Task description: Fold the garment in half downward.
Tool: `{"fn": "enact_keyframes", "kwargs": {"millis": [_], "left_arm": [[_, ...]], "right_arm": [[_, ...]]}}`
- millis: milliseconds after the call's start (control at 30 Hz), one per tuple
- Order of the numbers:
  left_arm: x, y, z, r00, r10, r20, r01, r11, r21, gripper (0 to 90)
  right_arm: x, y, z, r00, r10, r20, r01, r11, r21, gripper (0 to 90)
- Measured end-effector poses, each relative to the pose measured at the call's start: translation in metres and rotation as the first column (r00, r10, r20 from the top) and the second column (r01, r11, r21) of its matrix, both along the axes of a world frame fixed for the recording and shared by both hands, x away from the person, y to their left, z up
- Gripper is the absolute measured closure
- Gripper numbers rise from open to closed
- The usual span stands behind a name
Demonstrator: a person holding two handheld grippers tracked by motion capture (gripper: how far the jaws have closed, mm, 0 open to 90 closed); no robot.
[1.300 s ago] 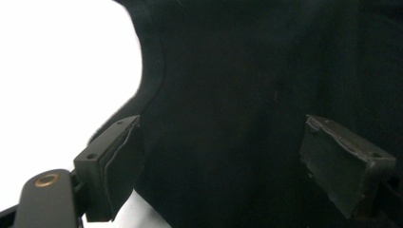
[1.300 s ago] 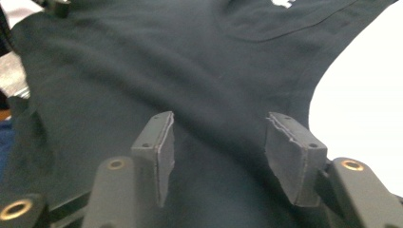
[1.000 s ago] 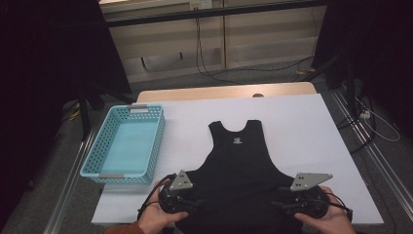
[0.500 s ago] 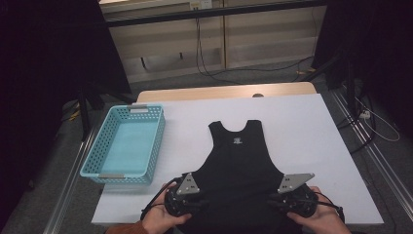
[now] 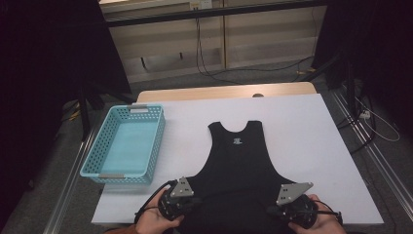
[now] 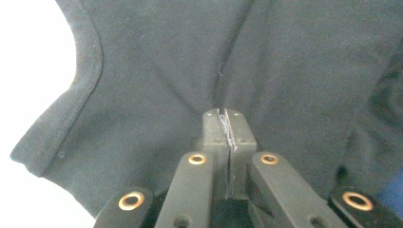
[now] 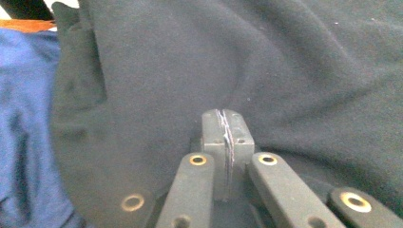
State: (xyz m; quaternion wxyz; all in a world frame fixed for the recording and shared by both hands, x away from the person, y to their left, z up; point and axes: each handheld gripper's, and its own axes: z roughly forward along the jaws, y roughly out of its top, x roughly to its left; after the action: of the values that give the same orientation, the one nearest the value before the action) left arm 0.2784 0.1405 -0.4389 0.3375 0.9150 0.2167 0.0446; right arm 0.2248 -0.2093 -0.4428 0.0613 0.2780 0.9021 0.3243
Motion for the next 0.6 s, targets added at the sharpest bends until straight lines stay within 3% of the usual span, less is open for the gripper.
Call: {"fn": "enact_keyframes", "kwargs": {"millis": [300, 533, 600], "left_arm": [[-0.011, 0.007, -0.001, 0.9973, -0.018, -0.072, 0.017, 0.9998, -0.014, 89.2], [-0.023, 0.014, 0.0, 0.9932, -0.025, -0.114, 0.023, 0.9995, -0.023, 89.2], [-0.026, 0.013, 0.001, 0.9924, -0.028, -0.12, 0.024, 0.9991, -0.035, 89.1]], "right_arm": [[-0.018, 0.011, 0.0, 0.9973, 0.068, -0.029, -0.067, 0.998, 0.02, 90.0], [-0.028, 0.014, -0.001, 0.9984, 0.043, -0.037, -0.042, 0.998, 0.045, 88.8], [-0.026, 0.011, 0.001, 0.9993, 0.021, -0.031, -0.018, 0.997, 0.073, 81.8]]}}
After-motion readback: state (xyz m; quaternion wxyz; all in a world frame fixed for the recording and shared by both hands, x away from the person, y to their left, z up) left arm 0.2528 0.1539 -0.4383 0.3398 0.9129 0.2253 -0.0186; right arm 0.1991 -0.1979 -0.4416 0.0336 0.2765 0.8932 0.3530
